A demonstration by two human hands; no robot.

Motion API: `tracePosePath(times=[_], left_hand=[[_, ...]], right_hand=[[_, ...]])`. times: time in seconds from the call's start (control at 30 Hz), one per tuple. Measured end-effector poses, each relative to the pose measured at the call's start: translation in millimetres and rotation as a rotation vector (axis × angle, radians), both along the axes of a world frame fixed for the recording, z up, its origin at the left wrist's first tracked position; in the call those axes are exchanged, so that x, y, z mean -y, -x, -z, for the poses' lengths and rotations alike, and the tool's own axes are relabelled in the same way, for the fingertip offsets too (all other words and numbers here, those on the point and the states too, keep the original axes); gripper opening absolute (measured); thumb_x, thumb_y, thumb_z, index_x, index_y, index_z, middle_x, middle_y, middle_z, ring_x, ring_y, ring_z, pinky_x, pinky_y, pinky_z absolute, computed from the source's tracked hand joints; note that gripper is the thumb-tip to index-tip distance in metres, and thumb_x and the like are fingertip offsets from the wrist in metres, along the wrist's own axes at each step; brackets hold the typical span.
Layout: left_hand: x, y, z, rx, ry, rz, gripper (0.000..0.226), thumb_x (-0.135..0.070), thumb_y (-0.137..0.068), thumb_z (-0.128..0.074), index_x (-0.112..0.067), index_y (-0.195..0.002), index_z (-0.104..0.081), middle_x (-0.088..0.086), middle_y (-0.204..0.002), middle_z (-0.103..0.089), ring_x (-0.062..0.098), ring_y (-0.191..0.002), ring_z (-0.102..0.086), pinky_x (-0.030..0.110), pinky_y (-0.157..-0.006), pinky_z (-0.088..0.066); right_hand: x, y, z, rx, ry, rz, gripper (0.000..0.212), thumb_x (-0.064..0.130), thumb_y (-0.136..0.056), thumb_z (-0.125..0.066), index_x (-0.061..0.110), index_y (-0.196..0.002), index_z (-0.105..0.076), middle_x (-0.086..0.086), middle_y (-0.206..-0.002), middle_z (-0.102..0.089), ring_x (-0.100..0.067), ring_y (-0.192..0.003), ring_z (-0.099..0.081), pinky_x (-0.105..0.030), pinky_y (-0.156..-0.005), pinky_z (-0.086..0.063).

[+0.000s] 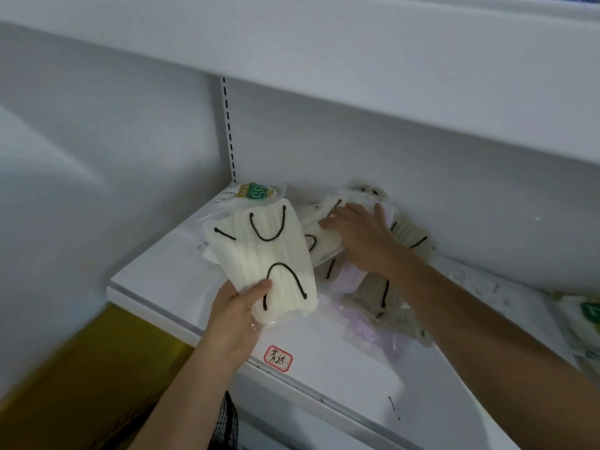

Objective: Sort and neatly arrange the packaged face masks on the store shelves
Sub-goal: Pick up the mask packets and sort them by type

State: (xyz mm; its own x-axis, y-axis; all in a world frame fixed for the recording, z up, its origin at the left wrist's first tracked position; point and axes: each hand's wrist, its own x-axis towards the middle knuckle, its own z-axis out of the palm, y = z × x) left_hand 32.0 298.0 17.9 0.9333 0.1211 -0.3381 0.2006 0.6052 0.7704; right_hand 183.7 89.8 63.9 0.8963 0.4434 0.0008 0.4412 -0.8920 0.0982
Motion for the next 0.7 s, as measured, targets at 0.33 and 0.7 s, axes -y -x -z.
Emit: tracePosePath(times=[0.33, 0.7], left_hand=[[-5.5, -0.6, 3.1, 0.004, 0.087, -0.030, 0.049, -0.004, -0.091, -0.063, -0.013, -0.139, -0.061, 0.009, -0.130, -0.071, 0.030, -0.121, -0.067, 0.047, -0.093, -0.059], [-5.0, 0.6, -19.7, 0.033, -0.012, -0.073, 0.038, 0.002, -0.096, -0.058, -0.017, -0.128, -0.065, 0.006, -0.120, -0.075, 0.026, -0.109, -0.073, 0.044, -0.087, -0.057]], right_hand=[[56.9, 23.0, -20.7, 0.544, -0.417, 0.142, 0.015, 0.001, -0.082, -0.076, 0.011, -0.093, -0.075, -0.010, -0.075, -0.071, -0.033, -0.068, -0.063, -0.033, -0.059, -0.050], [85.6, 80.7, -8.7, 0.209, -0.386, 0.196, 0.037, 0.012, -0.085, -0.078, 0.015, -0.119, -0.066, -0.007, -0.102, -0.065, -0.033, -0.082, -0.066, -0.034, -0.067, -0.048]])
